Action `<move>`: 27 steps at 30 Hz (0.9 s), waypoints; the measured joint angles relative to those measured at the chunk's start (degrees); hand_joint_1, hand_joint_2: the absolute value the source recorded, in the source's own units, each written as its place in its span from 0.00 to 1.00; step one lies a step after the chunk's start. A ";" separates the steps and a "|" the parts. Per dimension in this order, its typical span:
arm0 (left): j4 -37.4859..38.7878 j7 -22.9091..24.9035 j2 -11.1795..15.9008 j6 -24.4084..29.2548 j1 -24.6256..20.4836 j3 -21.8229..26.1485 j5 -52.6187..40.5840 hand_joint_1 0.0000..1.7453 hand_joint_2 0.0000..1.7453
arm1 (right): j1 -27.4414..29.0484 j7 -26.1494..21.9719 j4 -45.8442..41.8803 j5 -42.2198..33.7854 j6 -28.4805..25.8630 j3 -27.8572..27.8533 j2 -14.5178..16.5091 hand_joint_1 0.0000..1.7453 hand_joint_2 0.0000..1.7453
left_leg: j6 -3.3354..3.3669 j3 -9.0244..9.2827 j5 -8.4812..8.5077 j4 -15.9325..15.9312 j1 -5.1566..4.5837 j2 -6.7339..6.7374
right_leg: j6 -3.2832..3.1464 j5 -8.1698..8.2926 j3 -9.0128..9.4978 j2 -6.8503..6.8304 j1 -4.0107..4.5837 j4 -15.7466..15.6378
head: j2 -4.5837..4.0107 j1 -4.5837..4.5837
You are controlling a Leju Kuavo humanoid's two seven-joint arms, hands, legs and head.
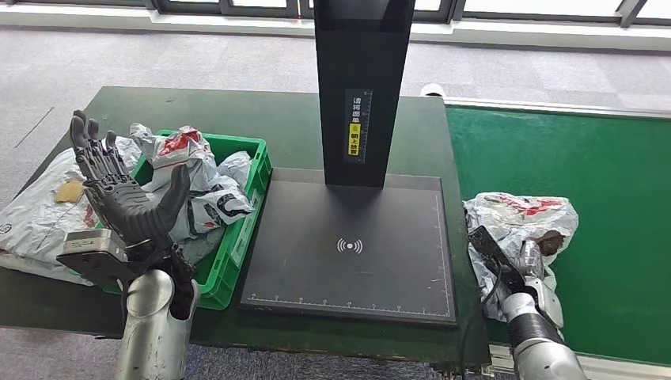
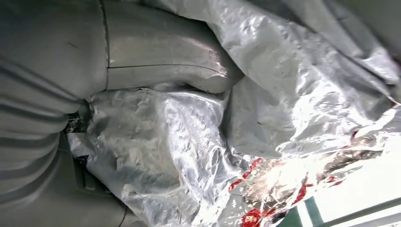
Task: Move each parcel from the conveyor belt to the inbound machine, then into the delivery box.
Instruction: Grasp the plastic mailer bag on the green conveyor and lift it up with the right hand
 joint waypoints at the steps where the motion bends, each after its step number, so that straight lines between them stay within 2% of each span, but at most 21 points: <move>1: -0.01 0.00 0.00 0.00 0.00 0.00 -0.01 0.00 1.00 | -0.09 -0.25 -0.20 -0.18 0.00 -0.01 0.27 1.00 1.00 | 0.00 0.00 0.00 0.00 0.00 -0.01 | 0.00 0.00 0.00 -0.01 0.00 0.00 | 0.00 0.00; 16: -0.02 0.00 0.00 0.00 0.01 0.01 -0.03 0.00 1.00 | -0.34 -0.86 -1.41 -0.73 -0.03 -0.06 1.62 1.00 1.00 | 0.00 -0.02 0.00 0.00 -0.01 -0.02 | 0.00 0.00 0.01 -0.02 -0.01 0.00 | 0.00 0.00; 18: -0.03 0.00 0.00 0.00 0.03 0.02 -0.04 0.00 1.00 | -0.31 -2.77 -1.82 -2.01 -0.32 -0.06 1.86 1.00 1.00 | 0.00 -0.02 0.00 0.00 -0.01 -0.02 | 0.00 0.00 0.01 -0.02 -0.01 0.00 | 0.00 0.00; 21: -0.13 0.00 0.00 0.00 0.20 0.01 -0.07 0.00 1.00 | -0.07 -8.09 -4.32 -6.51 -0.94 -0.06 3.15 1.00 1.00 | 0.00 -0.01 0.00 0.00 0.00 0.00 | 0.00 0.00 -0.01 0.00 0.00 0.00 | 0.00 0.00; 27: -0.18 0.00 0.00 -0.45 0.53 0.01 -0.69 0.00 1.00 | 4.81 -16.68 -18.86 -19.55 2.05 2.47 8.35 1.00 1.00 | -0.01 -0.01 0.00 -0.01 0.03 -0.02 | -0.03 -0.03 -0.01 -0.01 0.03 0.00 | 0.00 0.00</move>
